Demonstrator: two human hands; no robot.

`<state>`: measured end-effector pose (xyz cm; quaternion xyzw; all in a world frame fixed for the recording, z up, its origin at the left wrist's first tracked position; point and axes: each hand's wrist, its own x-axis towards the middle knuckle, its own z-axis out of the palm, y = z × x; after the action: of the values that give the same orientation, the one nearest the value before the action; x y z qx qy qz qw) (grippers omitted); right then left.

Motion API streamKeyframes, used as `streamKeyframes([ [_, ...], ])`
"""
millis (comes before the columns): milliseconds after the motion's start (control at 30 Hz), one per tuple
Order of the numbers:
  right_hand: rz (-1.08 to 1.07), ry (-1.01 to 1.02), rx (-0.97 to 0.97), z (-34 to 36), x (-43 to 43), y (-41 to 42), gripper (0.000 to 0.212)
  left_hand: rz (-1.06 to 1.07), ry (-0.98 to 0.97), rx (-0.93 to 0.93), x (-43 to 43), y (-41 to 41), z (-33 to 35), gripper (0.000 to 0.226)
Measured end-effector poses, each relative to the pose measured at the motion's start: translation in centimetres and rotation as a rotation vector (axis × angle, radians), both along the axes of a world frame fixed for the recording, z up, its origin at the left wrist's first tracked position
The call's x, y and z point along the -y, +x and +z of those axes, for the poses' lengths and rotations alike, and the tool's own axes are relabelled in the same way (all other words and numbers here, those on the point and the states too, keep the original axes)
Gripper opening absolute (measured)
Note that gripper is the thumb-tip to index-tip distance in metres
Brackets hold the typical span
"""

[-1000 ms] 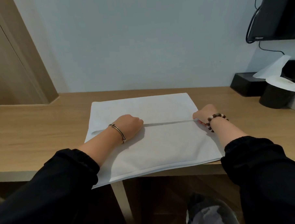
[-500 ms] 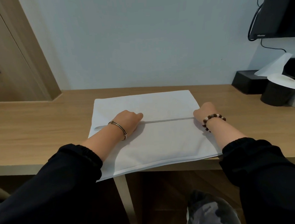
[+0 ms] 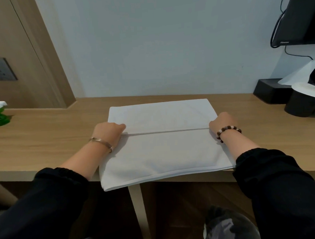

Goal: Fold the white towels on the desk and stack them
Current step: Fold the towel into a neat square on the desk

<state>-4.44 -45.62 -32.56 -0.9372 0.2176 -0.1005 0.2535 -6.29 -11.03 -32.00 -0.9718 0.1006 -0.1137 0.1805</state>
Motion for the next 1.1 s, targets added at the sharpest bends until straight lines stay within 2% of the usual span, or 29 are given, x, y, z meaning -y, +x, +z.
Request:
streamKeyframes([
  [100,0.002,-0.036,-0.005,0.0,0.0,0.0,0.027,0.024,-0.048,0.030,-1.7,-1.1,-0.1,0.010],
  [200,0.006,-0.071,-0.039,0.4,-0.2,0.0,0.012,0.085,0.016,-0.133,-0.7,0.0,1.9,0.015],
  [300,0.004,-0.112,-0.079,0.4,-0.5,0.2,0.020,0.119,0.009,-0.226,1.5,2.6,3.4,0.021],
  [333,0.003,-0.120,-0.084,0.3,-0.5,0.2,0.023,0.092,-0.013,-0.208,2.5,3.7,3.2,0.028],
  [433,-0.006,-0.141,-0.103,0.1,-0.5,0.6,0.029,0.004,-0.249,-0.217,6.4,5.4,1.6,0.049],
  [567,-0.006,-0.144,-0.113,-0.1,-0.4,0.8,0.027,0.092,-0.342,-0.343,7.5,6.4,-1.5,0.055],
  [667,0.010,-0.282,-0.185,0.5,-1.0,0.4,0.032,0.112,-0.376,-0.337,7.1,6.6,-2.4,0.058],
  [767,0.018,-0.553,-0.170,1.6,-2.8,1.0,0.050,0.110,-0.364,-0.299,7.4,6.5,-2.6,0.057],
  [833,0.139,-0.576,-0.059,2.6,-5.3,2.6,0.057,0.105,-0.372,-0.275,7.4,6.5,-2.8,0.057],
  [900,0.361,-0.469,0.029,2.9,-8.4,4.6,0.061,0.105,-0.375,-0.260,7.4,6.6,-3.0,0.057],
  [1000,0.590,-0.354,-0.087,1.1,-11.5,6.7,0.055,0.107,-0.390,-0.254,7.3,6.6,-3.1,0.058],
  [1100,0.598,-0.402,-0.198,-1.3,-10.7,7.5,0.056,0.108,-0.396,-0.253,7.2,6.6,-3.0,0.060],
])
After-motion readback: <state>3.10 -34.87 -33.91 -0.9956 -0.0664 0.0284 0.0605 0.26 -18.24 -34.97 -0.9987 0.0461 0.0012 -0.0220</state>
